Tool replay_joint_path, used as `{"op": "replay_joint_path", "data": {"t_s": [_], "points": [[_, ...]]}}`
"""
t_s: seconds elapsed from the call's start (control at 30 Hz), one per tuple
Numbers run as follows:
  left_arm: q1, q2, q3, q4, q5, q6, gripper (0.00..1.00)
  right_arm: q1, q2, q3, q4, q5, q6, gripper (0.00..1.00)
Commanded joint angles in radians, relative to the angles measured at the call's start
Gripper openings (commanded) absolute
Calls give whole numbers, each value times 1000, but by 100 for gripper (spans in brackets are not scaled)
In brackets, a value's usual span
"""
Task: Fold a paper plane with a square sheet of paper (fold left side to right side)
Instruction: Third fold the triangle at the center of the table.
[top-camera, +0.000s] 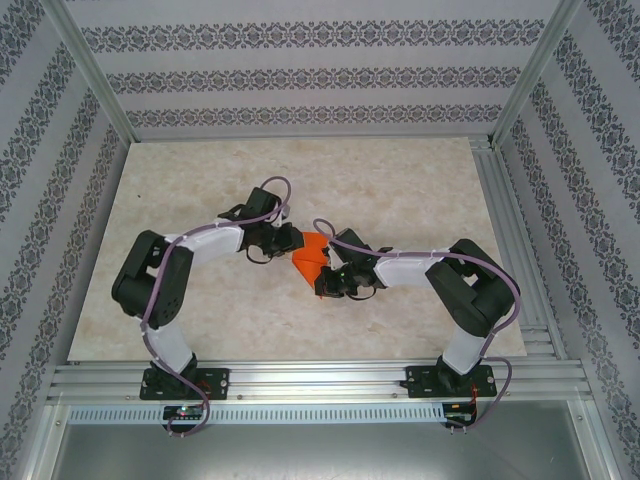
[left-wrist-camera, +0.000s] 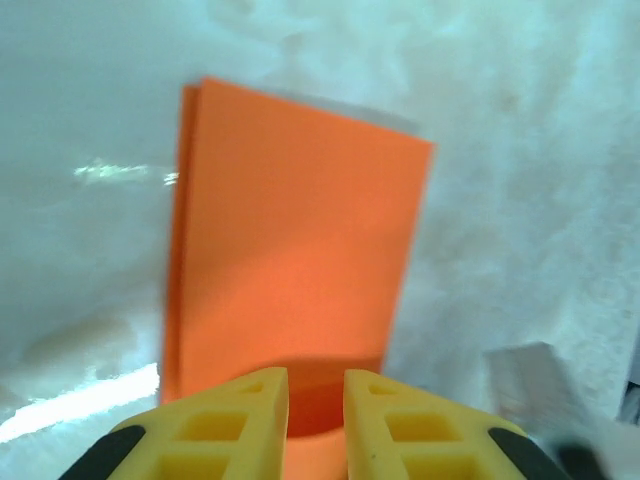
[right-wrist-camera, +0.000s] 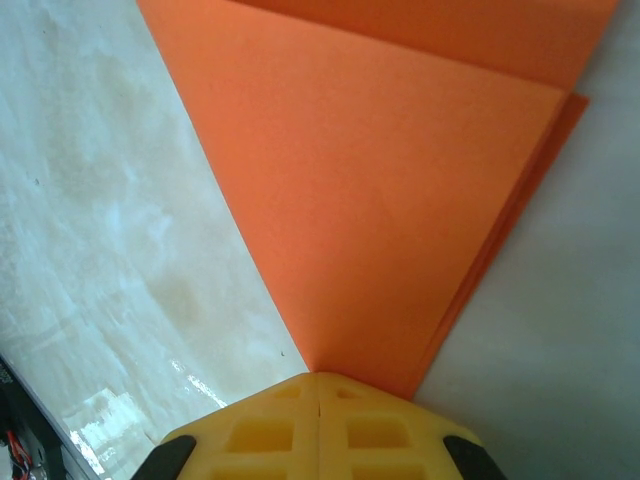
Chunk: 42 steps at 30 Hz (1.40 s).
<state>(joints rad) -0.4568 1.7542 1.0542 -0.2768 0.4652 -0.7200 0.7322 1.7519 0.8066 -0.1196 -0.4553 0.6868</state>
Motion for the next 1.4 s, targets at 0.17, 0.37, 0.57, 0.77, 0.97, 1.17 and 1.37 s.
{"op": "replay_joint_path", "data": {"t_s": [0.17,0.37,0.57,0.77,0.97,1.17,1.37], "points": [[-66,-160,-187,98,51,-62,19,10,65,-41,-126,43,8,3],[-134,-120,-205,191,47,-126,18,9,72,-40,-137,46,3,3],[-155,-45,-179,225,36,-147,16,11,69,-32,-146,51,1,3],[-174,7,-181,244,13,-159,15,11,71,-26,-155,52,-5,3],[-174,48,-191,251,-40,-159,15,13,78,-22,-178,62,-13,3],[-168,68,-180,193,-124,-122,15,18,80,-15,-203,73,-13,3],[-141,62,-161,142,-176,-70,15,19,80,-16,-211,79,-13,3]]}}
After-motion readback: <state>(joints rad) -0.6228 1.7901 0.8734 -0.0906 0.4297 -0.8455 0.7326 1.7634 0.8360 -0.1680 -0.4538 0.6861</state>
